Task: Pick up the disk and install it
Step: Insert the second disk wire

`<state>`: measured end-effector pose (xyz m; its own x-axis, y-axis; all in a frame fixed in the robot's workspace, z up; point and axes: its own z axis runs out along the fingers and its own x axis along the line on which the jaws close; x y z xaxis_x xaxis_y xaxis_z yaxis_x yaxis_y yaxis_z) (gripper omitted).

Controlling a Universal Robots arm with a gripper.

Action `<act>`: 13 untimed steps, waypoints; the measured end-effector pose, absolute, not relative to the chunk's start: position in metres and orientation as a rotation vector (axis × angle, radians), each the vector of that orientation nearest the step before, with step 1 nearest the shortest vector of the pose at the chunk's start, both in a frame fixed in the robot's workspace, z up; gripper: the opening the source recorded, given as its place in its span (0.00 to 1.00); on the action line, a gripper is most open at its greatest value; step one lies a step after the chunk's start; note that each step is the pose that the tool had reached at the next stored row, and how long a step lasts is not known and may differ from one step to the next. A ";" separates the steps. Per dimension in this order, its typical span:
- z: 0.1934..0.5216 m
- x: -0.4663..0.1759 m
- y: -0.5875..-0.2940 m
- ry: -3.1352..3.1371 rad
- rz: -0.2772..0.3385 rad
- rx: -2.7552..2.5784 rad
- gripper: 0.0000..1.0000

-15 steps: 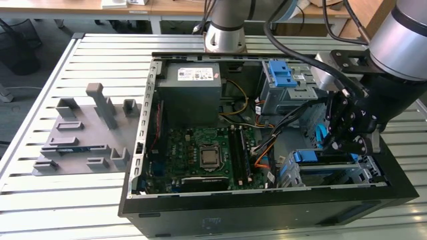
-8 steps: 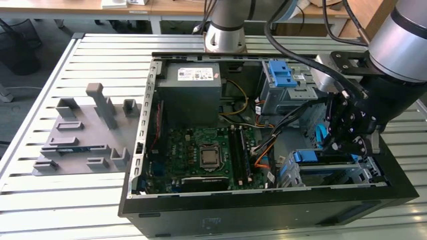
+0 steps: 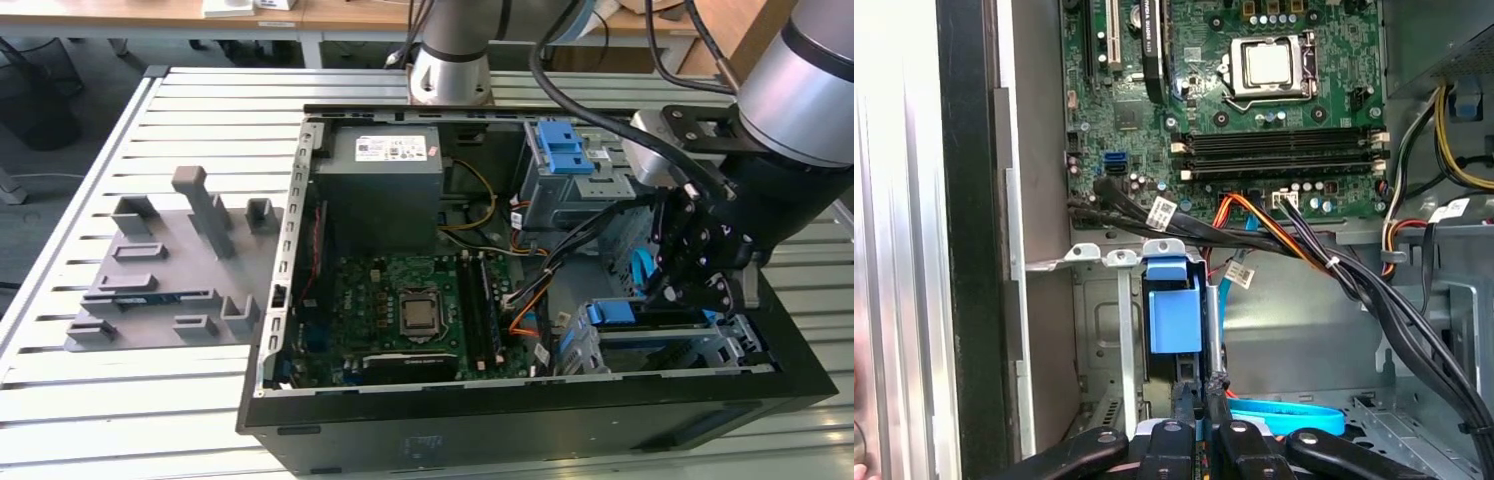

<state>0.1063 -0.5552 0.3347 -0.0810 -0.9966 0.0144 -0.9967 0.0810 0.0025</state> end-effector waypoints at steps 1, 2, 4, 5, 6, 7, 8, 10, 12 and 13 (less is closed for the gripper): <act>0.334 0.106 -0.555 -2.300 0.012 2.121 0.16; 0.334 0.107 -0.555 -2.301 0.012 2.121 0.16; 0.334 0.107 -0.555 -2.301 0.012 2.122 0.16; 0.334 0.107 -0.555 -2.301 0.011 2.122 0.16; 0.333 0.107 -0.555 -2.301 0.011 2.122 0.16; 0.333 0.108 -0.555 -2.302 0.011 2.121 0.16; 0.332 0.108 -0.555 -2.302 0.011 2.121 0.16; 0.332 0.108 -0.556 -2.302 0.011 2.121 0.16; 0.330 0.108 -0.556 -2.302 0.011 2.121 0.16; 0.330 0.108 -0.556 -2.302 0.011 2.121 0.16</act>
<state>0.1083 -0.5559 0.3299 -0.0821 -0.9965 0.0132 -0.9966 0.0821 0.0026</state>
